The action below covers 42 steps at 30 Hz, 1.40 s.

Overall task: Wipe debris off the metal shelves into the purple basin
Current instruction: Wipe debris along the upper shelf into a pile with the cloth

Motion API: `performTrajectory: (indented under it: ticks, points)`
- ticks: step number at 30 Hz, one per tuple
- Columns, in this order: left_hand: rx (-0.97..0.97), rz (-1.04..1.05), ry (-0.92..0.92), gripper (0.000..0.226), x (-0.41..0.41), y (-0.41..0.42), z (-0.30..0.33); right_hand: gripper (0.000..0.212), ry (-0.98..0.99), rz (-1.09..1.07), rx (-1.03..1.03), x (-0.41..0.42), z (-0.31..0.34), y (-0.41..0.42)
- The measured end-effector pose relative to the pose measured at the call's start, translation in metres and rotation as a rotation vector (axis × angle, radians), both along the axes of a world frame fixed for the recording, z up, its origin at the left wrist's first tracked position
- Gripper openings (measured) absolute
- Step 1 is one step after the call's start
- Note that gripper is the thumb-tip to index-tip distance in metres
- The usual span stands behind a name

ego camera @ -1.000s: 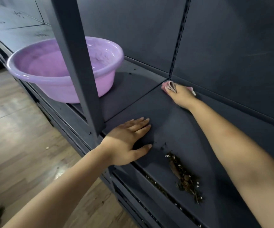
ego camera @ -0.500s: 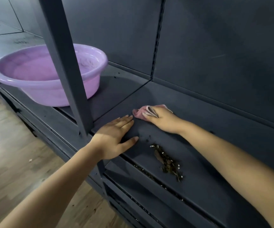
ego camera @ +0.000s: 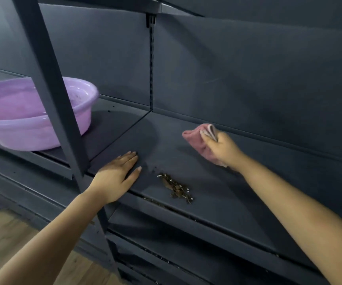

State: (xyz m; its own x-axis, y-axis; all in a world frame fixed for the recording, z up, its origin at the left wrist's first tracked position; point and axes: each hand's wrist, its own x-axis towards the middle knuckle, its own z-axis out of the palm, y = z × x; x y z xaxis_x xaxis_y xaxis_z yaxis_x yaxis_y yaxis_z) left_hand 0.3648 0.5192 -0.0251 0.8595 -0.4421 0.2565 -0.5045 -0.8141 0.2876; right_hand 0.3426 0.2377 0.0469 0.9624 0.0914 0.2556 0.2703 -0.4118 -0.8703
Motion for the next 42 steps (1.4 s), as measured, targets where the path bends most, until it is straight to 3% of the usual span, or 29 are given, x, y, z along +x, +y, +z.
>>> performTrajectory:
  ticks: [2, 4, 6, 8, 10, 16, 19, 22, 26, 29, 34, 39, 42]
  points:
    - [-0.013, -0.001, -0.007, 0.095, -0.002, -0.002, -0.002, 0.023, 0.003, -0.157, 0.003, -0.005, 0.005, -0.033]
    - [0.002, -0.002, -0.021, 0.096, -0.004, -0.003, -0.003, 0.027, 0.043, -0.342, -0.169, 0.0, -0.01, -0.071]
    - [0.012, 0.006, -0.035, 0.097, -0.006, -0.004, -0.004, 0.045, 0.171, -0.51, -0.357, 0.0, -0.029, -0.096]
    - [0.027, 0.013, -0.042, 0.098, -0.006, -0.004, -0.005, 0.052, 0.216, -0.55, -0.425, -0.007, -0.045, -0.1]
    - [0.038, 0.016, -0.051, 0.099, -0.006, -0.004, -0.006, 0.04, 0.164, -0.544, -0.491, -0.011, -0.05, -0.087]
    - [0.041, 0.032, -0.064, 0.098, -0.004, -0.004, -0.009, 0.038, 0.118, -0.321, -0.561, 0.008, -0.05, -0.008]
    - [0.036, 0.042, -0.081, 0.099, -0.006, -0.006, -0.009, 0.04, 0.15, -0.147, -0.474, 0.013, -0.052, 0.038]
    - [0.018, 0.048, -0.08, 0.1, -0.008, -0.006, -0.008, 0.059, 0.193, -0.044, -0.4, 0.01, -0.049, 0.065]
    - [-0.008, 0.023, -0.111, 0.094, -0.016, 0.006, -0.01, 0.028, 0.193, -0.009, -0.163, 0.007, -0.032, 0.064]
    - [0.051, 0.052, -0.153, 0.092, -0.023, 0.023, -0.016, 0.029, 0.082, -0.015, -0.105, 0.019, -0.034, 0.047]
    - [0.168, 0.134, -0.18, 0.072, -0.033, 0.035, -0.025, 0.037, 0.068, -0.081, -0.412, 0.031, -0.05, 0.047]
    - [0.142, 0.169, -0.225, 0.067, -0.035, 0.032, -0.029, 0.03, 0.083, 0.214, -0.328, 0.024, -0.047, 0.078]
    - [0.134, 0.174, -0.227, 0.067, -0.035, 0.032, -0.031, 0.028, 0.103, 0.25, -0.365, 0.026, -0.05, 0.089]
